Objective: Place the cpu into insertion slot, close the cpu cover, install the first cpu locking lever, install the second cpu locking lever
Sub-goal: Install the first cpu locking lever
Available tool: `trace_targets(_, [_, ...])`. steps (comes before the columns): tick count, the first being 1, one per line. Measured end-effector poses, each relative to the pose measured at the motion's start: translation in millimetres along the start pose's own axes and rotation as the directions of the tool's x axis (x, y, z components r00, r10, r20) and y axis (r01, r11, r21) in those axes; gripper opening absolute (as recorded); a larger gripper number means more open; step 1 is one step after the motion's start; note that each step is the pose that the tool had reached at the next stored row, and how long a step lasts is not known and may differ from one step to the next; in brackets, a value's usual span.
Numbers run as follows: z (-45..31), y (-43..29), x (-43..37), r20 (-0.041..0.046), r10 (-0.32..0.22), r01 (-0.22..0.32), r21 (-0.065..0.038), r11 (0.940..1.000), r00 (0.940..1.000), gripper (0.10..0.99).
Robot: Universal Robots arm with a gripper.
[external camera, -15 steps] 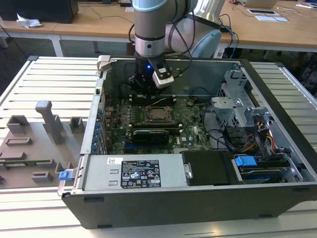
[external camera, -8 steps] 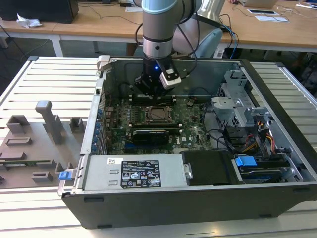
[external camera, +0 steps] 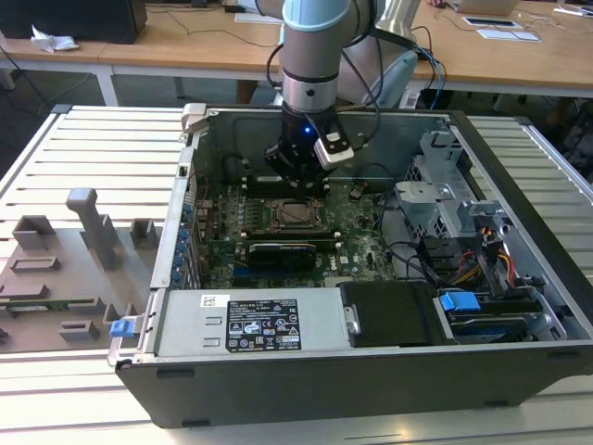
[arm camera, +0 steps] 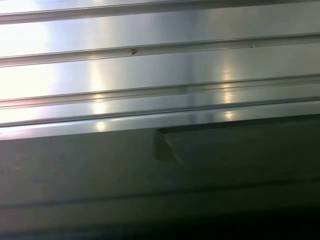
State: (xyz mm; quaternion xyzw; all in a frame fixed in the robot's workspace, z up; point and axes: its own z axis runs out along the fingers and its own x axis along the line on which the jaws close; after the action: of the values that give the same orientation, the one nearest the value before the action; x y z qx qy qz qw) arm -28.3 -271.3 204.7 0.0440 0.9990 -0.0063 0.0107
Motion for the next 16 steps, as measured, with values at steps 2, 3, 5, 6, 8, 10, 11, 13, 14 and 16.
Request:
trace_targets(2, [0.4, 0.0, -1.1, -0.0003, 0.0, 0.0, 0.0, 1.0, 1.0, 0.106])
trace_targets(3, [0.6, 0.0, -1.4, -0.0002, 0.0, 0.0, 0.0, 1.0, 1.0, 0.106])
trace_targets(5, [1.0, -0.1, -1.8, 0.0, 0.0, 0.0, 0.0, 1.0, 1.0, 0.106])
trace_targets(6, [1.1, -0.2, -2.0, 0.0001, 0.0, 0.0, 0.0, 1.0, 1.0, 0.106])
trace_targets(8, [1.3, -0.3, -2.2, 0.0, 0.0, 0.0, 0.0, 1.0, 1.0, 0.106])
trace_targets(10, [2.4, 0.1, -2.8, 0.0008, 0.0, 0.0, -0.002, 1.0, 1.0, 0.106])
trace_targets(11, [2.7, 0.0, -2.8, 0.0004, 0.0, 0.0, -0.001, 1.0, 1.0, 0.106])
trace_targets(13, [3.3, -0.2, -3.1, -0.0002, 0.0, 0.0, 0.0, 1.0, 1.0, 0.106])
trace_targets(14, [3.3, -0.1, -3.1, -0.0002, -0.001, 0.001, 0.0, 1.0, 1.0, 0.106])
trace_targets(16, [2.9, 0.0, -3.2, 0.0003, -0.001, 0.001, 0.0, 1.0, 1.0, 0.106])
